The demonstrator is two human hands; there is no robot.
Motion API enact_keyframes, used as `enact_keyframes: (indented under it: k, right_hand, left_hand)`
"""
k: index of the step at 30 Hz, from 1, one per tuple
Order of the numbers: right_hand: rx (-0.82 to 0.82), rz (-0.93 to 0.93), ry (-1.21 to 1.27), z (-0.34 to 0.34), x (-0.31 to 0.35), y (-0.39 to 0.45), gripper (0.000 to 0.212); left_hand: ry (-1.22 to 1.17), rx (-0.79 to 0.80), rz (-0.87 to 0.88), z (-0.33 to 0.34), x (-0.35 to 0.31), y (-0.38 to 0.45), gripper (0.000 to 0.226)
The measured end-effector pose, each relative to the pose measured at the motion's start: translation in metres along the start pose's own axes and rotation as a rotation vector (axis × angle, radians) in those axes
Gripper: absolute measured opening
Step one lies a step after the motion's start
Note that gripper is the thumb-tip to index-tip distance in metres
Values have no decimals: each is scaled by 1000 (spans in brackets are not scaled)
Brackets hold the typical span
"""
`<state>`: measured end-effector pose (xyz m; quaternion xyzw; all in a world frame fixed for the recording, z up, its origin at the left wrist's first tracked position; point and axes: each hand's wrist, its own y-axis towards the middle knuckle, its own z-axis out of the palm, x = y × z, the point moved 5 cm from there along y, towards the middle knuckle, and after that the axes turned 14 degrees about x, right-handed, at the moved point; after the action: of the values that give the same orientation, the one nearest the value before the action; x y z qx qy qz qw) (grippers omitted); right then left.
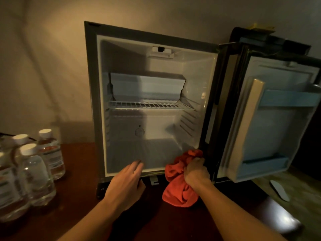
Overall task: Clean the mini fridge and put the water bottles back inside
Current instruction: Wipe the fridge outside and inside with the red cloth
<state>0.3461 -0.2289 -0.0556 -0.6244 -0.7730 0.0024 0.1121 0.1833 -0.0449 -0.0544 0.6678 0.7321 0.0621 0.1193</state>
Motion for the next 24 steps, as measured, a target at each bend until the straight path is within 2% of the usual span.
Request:
enact_keyframes:
  k: [4, 9, 12, 15, 17, 20, 24]
  right_hand:
    - [-207, -79, -26, -7, 3, -23, 81]
    - [-227, -146, -130, -7, 5, -35, 92]
    - [-279, -243, -216, -2, 9, -38, 87]
    - [-185, -353, -294, 20, 8, -30, 81]
    - [-160, -330, -328, 32, -1, -22, 83]
    - [-178, -200, -304, 37, -6, -16, 88]
    - [-222, -54, -202, 34, 10, -13, 79]
  left_hand:
    - [17, -8, 9, -4, -8, 5, 63]
    - [19, 22, 10, 4, -16, 10, 63]
    - [14, 22, 13, 9, -21, 14, 62]
    - [25, 22, 9, 10, -27, 16, 63]
    - [24, 20, 5, 11, -27, 17, 63]
    - [32, 30, -6, 17, -22, 18, 63]
    - [23, 48, -20, 19, -10, 14, 62]
